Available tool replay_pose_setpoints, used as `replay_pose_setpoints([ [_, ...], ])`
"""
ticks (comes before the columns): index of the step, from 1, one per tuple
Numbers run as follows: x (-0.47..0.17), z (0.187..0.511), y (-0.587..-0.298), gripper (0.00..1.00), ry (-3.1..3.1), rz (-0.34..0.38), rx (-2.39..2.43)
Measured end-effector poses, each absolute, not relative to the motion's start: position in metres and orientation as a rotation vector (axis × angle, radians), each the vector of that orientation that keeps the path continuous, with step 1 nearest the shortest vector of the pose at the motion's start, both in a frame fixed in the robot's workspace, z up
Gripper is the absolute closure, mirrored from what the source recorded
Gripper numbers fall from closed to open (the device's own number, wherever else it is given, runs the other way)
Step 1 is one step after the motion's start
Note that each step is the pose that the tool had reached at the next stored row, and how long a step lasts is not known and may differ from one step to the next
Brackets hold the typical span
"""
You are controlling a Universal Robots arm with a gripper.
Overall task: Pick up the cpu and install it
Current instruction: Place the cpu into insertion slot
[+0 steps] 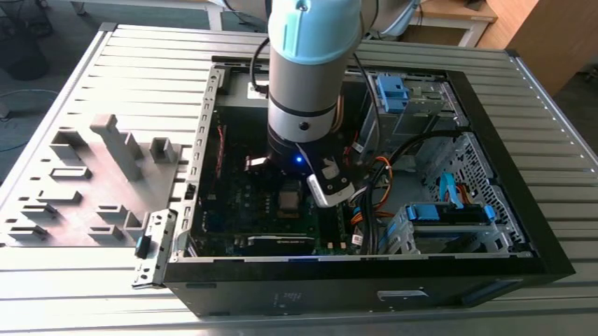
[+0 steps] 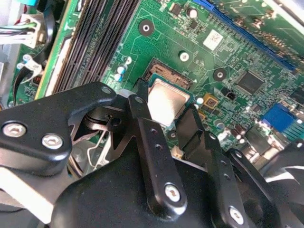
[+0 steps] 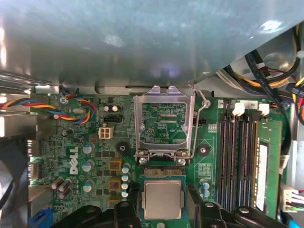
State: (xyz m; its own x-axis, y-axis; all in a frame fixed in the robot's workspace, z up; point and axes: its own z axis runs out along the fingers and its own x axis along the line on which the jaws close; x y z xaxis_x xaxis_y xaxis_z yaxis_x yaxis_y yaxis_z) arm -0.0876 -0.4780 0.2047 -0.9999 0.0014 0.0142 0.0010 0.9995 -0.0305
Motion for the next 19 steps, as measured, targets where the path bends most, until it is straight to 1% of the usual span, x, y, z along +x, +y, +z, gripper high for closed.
replay_pose_setpoints([
  [19, -0.088, 0.191, -0.48, 0.53, -3.127, 0.048, -0.001],
])
